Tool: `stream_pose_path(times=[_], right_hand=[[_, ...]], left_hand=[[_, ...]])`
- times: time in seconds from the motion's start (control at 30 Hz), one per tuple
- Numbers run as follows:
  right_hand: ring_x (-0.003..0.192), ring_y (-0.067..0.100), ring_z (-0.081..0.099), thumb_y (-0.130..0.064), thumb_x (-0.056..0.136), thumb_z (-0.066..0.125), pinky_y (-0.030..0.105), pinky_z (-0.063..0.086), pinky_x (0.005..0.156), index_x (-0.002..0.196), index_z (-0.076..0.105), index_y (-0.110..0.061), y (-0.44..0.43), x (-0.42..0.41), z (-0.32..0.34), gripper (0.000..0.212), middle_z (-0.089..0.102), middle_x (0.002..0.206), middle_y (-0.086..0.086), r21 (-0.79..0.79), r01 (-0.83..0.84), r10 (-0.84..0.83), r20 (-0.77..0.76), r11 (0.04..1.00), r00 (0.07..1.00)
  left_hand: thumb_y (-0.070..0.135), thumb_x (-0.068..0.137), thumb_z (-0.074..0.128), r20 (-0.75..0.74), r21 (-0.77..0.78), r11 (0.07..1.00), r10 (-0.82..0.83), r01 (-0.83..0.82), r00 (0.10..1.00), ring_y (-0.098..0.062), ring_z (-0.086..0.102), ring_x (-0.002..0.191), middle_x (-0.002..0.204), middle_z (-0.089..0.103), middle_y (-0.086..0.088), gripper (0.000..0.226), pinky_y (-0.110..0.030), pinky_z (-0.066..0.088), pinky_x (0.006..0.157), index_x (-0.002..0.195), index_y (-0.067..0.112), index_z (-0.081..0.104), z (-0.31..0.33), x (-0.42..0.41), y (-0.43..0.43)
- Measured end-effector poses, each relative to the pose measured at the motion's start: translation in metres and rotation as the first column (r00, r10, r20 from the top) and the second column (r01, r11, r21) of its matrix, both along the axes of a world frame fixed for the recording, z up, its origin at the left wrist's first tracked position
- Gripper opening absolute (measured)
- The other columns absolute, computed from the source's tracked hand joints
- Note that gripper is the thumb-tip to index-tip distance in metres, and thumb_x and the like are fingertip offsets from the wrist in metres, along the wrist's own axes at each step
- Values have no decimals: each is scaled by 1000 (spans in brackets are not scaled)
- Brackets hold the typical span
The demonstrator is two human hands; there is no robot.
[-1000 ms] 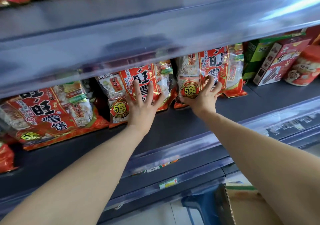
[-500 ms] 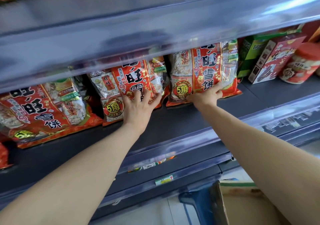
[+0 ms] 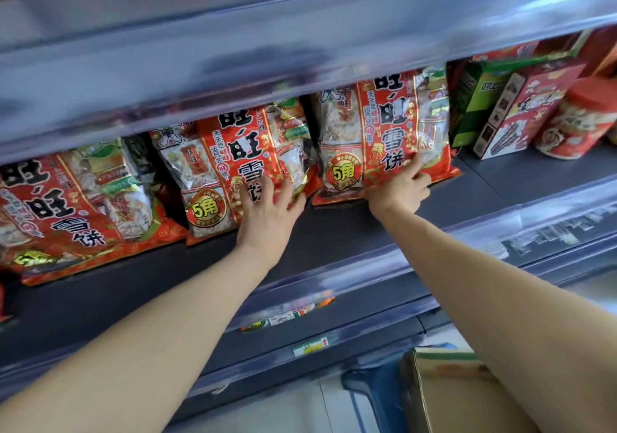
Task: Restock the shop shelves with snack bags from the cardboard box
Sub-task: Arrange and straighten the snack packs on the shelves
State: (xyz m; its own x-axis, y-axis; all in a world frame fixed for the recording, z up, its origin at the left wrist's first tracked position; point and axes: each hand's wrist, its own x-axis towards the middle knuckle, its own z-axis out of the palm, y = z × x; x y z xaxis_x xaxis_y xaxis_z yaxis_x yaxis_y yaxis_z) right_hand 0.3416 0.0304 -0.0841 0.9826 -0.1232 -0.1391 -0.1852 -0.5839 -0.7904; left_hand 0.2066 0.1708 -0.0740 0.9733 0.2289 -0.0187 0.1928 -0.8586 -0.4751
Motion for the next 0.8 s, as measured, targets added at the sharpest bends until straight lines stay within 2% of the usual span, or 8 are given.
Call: stream_pose_path(times=[0.17,0.3,0.4,0.53,0.6,0.73,0.8], right_hand=[[128,38,33,1,82,63,44,36,103,151,-6,-22,-12,6,3,100,20,146,18,28,-29,29,0,999,1000],[125,41,39,-2,78,71,45,42,102,151,-5,-22,-14,11,1,107,17,146,18,118,-60,59,12,991,998],[124,36,43,3,79,64,35,39,98,150,-10,-23,-9,17,5,106,11,150,17,255,-36,38,-2,966,999],[137,26,31,5,85,53,29,31,105,149,-20,-23,1,30,12,101,5,157,9,426,31,0,-72,904,997],[137,26,31,5,85,54,31,30,106,149,-22,-23,0,30,10,103,5,157,11,421,22,8,-69,907,998],[127,28,40,2,83,60,23,34,89,149,-21,-22,-11,26,9,107,6,153,14,344,-43,63,-45,938,997],[124,29,41,-1,80,64,25,36,88,149,-19,-26,-16,25,15,111,6,152,13,341,-72,95,-53,937,994]], left_hand=[[3,89,49,45,-56,998,-13,16,999,-41,19,135,150,15,-17,71,-60,31,104,149,21,15,1,0,-10],[4,89,46,13,-80,994,-75,76,997,-39,23,131,151,14,-12,87,-61,32,102,150,30,-10,-1,4,-14],[10,91,49,-40,-50,996,-69,67,997,-39,21,133,154,8,-6,88,-64,33,100,150,32,-13,-1,11,-14],[14,90,52,-67,-30,999,-13,11,998,-37,20,133,158,1,-1,90,-64,35,98,150,34,-13,-4,21,-19],[14,90,52,-73,-32,999,-1,-2,997,-37,20,133,158,0,-1,91,-65,35,98,149,35,-15,-4,23,-22],[13,90,52,-82,-24,1000,-9,7,997,-39,19,132,157,-2,-3,92,-66,32,99,149,35,-15,-2,23,-23],[10,90,51,-81,-35,999,-2,-1,997,-40,19,133,157,-2,-4,91,-66,31,101,149,35,-13,0,23,-25]])
